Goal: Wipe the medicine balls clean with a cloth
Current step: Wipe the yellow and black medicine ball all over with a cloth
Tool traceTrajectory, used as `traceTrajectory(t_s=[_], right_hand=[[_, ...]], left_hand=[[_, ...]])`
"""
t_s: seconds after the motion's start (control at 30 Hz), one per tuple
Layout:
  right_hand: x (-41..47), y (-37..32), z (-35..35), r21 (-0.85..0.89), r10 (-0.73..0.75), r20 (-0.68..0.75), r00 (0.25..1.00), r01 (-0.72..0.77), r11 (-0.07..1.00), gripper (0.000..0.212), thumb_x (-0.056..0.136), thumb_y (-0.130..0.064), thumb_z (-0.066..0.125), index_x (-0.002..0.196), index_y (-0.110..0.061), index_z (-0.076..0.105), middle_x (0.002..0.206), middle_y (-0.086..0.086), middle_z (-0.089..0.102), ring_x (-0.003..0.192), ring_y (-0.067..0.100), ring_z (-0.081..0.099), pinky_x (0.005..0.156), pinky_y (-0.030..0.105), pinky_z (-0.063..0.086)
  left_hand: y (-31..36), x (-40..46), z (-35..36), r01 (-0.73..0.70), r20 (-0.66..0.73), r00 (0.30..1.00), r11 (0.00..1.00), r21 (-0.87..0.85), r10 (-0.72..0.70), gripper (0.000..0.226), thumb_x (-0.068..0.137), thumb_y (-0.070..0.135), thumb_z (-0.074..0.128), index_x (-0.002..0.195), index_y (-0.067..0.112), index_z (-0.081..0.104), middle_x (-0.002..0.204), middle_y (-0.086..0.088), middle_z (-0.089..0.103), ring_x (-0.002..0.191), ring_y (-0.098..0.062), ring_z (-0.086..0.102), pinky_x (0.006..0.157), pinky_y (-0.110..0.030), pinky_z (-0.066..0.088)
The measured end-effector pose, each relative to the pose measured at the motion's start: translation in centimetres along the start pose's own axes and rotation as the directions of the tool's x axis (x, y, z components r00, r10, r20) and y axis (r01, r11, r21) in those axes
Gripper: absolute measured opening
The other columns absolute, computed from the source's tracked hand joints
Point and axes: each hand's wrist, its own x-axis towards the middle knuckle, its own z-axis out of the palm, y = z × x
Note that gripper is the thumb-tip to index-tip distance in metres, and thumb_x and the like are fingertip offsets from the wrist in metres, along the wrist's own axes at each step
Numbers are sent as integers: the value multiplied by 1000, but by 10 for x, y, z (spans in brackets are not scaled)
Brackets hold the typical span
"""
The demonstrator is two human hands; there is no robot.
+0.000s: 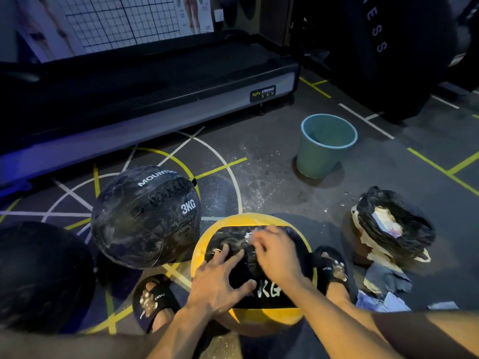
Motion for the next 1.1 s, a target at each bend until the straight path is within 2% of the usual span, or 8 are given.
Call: traceTrajectory(t_s=[0.1,0.33,0.43,0.53,0.73,0.83,0.97,1.1], right_hand=[[2,-6,3,-27,-123,92,988,126,992,26,102,-23,52,113,-30,74,113,-9,60,107,10,56,94,30,50],[1,48,-33,-111,218,-27,976,-219,969,16,100,-25,60,104,-26,76,99,-5,64,90,15,66,85,31,53],[-6,8,-10,-71,111,-24,994,-113,991,18,99,-23,59,106,-26,76,106,-5,65,94,16,64,88,33,52],[-8,-18,5,-26,-79,105,991,82,996,21,101,-24,57,111,-30,74,110,-12,62,99,5,59,90,23,47],[16,20,-27,-97,247,41,968,-242,965,23,97,-28,58,93,-17,78,80,-5,76,70,14,68,69,34,56],[5,-18,-10,-56,85,120,989,-79,995,20,101,-30,59,94,-26,77,92,-12,72,68,-1,58,71,25,53],[4,-33,1,-61,-84,249,965,103,993,19,102,-32,56,85,-33,65,84,-14,53,79,7,51,74,27,41],[30,12,-27,-145,141,107,984,-125,982,28,99,-33,58,76,-20,67,74,-3,66,72,21,62,69,34,49]], left_hand=[[-1,-7,4,-25,-31,999,1000,14,26,80,91,73,48,160,47,16,172,4,8,157,-21,18,124,-42,20],[-10,-14,16,-175,-8,984,977,-121,175,78,100,58,50,163,40,7,169,19,-11,157,-11,0,126,-30,3],[-8,-16,23,-205,18,977,961,-187,212,82,101,54,51,164,33,3,167,16,-18,155,-7,-13,124,-29,-10],[-21,-15,20,-183,-2,981,920,-347,195,75,103,42,57,163,32,14,167,21,-8,155,-2,-8,126,-31,-4],[-30,-14,29,-192,-83,980,742,-643,182,59,100,30,65,154,34,41,160,31,24,149,15,12,129,-32,12],[-26,-13,33,-197,-75,978,767,-611,193,61,100,24,63,155,31,40,162,26,22,148,17,9,129,-31,6],[-34,-11,28,-182,-79,982,770,-611,169,59,100,20,62,155,30,42,162,25,25,148,16,11,128,-28,7],[-32,-13,31,-226,-149,974,702,-676,171,48,101,18,64,145,32,56,156,25,39,145,16,23,122,-18,16]])
